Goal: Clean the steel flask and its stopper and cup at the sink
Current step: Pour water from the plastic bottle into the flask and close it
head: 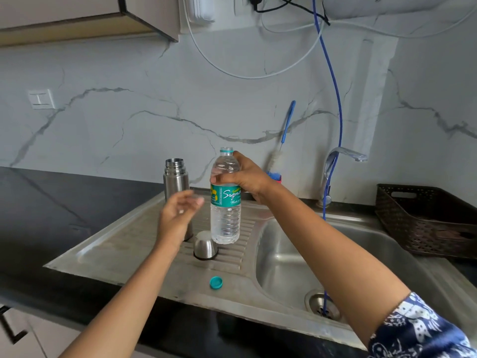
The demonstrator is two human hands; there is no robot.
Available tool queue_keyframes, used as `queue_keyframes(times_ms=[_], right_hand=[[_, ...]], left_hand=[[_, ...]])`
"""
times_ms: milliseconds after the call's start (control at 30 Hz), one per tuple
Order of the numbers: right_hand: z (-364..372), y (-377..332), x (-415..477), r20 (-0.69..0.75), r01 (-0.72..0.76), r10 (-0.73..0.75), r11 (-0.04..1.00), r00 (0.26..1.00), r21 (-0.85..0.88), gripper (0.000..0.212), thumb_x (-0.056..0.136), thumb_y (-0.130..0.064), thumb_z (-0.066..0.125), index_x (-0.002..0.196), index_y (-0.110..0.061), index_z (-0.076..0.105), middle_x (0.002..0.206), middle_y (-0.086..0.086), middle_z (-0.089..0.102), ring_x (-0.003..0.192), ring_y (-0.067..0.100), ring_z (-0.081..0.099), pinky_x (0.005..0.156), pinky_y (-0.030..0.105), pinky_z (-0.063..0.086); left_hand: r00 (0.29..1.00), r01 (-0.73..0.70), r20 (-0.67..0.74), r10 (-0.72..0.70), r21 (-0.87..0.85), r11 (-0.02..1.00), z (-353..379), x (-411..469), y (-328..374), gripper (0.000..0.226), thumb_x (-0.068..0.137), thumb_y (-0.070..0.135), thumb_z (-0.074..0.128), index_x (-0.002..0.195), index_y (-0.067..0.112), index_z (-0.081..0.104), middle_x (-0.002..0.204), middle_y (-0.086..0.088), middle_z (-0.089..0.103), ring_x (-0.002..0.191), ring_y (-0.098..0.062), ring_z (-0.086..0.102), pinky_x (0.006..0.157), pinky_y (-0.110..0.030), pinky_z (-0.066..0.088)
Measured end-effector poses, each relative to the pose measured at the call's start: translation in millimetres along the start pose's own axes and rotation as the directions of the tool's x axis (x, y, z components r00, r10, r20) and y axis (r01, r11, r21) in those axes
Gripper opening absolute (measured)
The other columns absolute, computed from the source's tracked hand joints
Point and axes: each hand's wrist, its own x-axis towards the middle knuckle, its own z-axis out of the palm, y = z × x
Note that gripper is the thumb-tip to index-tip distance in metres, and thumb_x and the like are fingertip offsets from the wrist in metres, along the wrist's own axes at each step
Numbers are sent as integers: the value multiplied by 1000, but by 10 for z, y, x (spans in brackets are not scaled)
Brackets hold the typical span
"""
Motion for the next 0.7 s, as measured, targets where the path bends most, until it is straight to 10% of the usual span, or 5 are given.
queue_keyframes(times_ms=[133, 300, 700], right_hand=[[-91, 38, 0, -16, -15, 14, 999, 1000, -39, 52, 74, -6, 77, 118, -12, 50, 102, 5, 66, 91, 18, 66, 84, 29, 54], [-152, 118, 2, -24, -34, 32, 998, 999, -48, 52, 74, -7, 77, 118, -12, 50, 105, 6, 66, 95, 20, 66, 85, 30, 53], [-343, 256, 4, -71, -67, 65, 997, 995, -31, 67, 56, -22, 86, 114, -19, 53, 103, 8, 69, 98, 27, 68, 93, 46, 52]], left_hand=[[944, 1, -320, 86, 261, 965, -221, 380, -94, 61, 71, 37, 82, 122, 20, 53, 122, -6, 55, 106, -18, 52, 96, -41, 46], [968, 204, -198, -153, 274, 940, -219, 804, -254, 108, 63, 37, 88, 148, 21, 23, 141, -6, 47, 127, -25, 46, 105, -42, 39], [972, 177, -206, -118, 301, 937, -85, 950, -212, 73, 61, 21, 89, 123, 19, 49, 111, 2, 60, 100, -23, 59, 86, -36, 49]])
